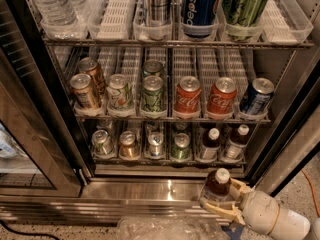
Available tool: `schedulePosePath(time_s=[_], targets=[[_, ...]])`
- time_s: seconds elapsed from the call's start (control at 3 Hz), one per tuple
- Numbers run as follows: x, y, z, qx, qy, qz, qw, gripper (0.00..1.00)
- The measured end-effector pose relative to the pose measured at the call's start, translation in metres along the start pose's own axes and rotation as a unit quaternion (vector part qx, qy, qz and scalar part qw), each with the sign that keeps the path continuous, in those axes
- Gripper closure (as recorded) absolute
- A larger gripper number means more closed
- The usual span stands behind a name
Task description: Pick blue plastic bottle from bottom shelf of fridge
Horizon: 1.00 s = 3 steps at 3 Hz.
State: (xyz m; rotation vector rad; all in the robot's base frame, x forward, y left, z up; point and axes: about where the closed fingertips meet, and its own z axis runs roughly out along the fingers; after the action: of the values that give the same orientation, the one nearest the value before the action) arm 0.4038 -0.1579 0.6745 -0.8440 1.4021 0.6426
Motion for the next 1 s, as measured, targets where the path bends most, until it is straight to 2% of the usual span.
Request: schedulePosePath(time_s=[0.33, 0.67, 1.0], targets=[[-0.0067, 0.0001, 0.0050, -0.035, 0.018, 0.007, 0.9992, 1.00], [-0.0159, -0.0029, 0.0082, -0.057, 0.029, 0.011, 0.9979, 1.00], [-0.0105, -0.0020, 0.0085, -0.060, 0.029, 0.011, 0.9977, 1.00]])
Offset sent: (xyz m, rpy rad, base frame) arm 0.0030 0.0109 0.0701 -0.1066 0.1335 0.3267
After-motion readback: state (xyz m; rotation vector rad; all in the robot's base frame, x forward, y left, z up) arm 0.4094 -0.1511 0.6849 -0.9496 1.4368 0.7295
